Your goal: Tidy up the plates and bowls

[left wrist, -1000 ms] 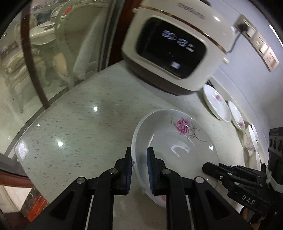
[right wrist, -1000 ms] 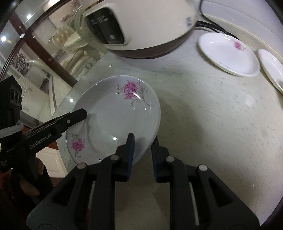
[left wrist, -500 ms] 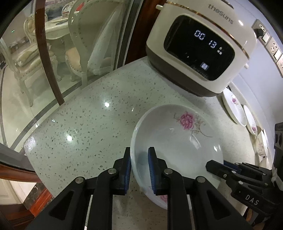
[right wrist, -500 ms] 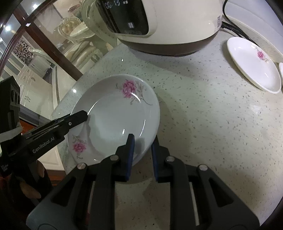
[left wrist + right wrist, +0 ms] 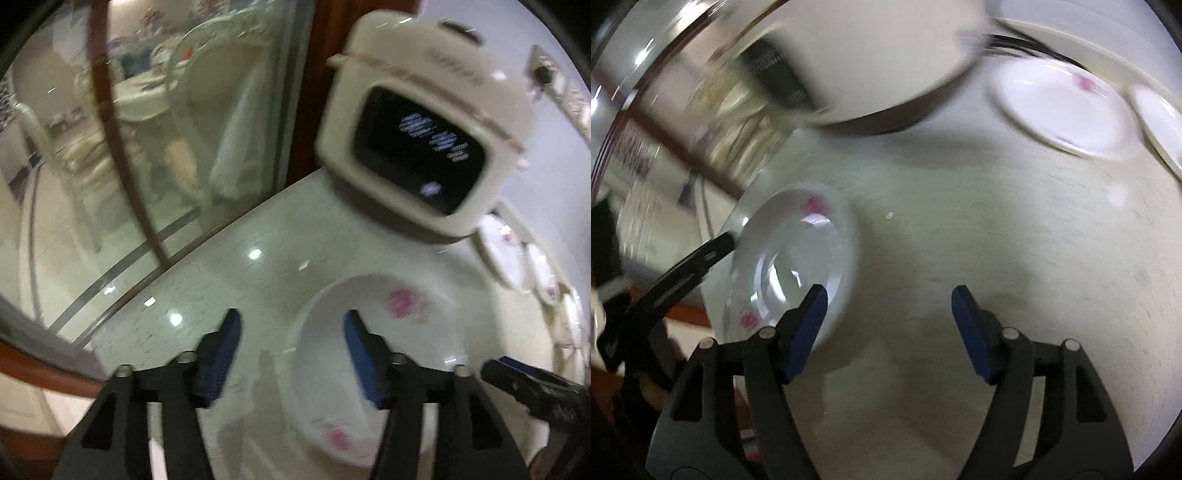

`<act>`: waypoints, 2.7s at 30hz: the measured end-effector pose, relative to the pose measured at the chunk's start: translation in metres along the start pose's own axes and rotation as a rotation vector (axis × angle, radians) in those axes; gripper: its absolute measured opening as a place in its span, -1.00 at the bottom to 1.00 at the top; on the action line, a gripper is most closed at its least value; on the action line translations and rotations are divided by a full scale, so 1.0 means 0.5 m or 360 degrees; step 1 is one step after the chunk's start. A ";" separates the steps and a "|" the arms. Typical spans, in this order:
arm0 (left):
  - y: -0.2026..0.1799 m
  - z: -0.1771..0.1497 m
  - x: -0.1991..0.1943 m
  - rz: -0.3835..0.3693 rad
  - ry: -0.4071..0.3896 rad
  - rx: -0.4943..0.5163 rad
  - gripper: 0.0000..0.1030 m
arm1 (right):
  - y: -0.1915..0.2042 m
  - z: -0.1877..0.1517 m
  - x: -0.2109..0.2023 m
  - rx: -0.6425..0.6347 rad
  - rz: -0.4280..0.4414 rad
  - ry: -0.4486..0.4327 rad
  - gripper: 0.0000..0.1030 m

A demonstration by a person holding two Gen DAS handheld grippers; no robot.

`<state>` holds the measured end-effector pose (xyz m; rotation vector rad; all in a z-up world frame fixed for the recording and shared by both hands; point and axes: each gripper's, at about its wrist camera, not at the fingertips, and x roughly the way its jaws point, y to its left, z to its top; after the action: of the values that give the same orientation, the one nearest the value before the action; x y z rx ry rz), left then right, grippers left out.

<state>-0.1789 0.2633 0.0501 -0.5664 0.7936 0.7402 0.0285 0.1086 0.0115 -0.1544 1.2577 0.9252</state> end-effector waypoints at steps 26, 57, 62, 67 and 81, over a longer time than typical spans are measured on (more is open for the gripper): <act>-0.325 -0.035 0.095 -0.0581 0.0293 0.0590 0.63 | -0.277 0.159 -0.060 0.0486 -0.0219 -0.0230 0.41; -0.392 -0.018 0.131 -0.0653 0.0445 0.0614 0.63 | -0.295 0.012 -0.108 0.0337 -0.0305 -0.0187 -0.58; -0.415 -0.031 0.130 -0.0676 0.0505 0.0660 0.63 | -0.301 -0.068 -0.144 0.0335 -0.0299 -0.0166 -0.58; -0.457 -0.053 0.148 -0.0692 0.0586 0.0729 0.63 | -0.318 -0.135 -0.183 0.0403 -0.0313 -0.0176 -0.57; -0.545 -0.117 0.132 -0.0698 0.0545 0.0941 0.50 | -0.358 -0.191 -0.225 0.0597 -0.0248 -0.0206 -0.13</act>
<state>0.0369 0.0790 0.0119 -0.3092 1.1025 -0.0143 0.0759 -0.1183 0.0079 0.1013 1.2568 0.5448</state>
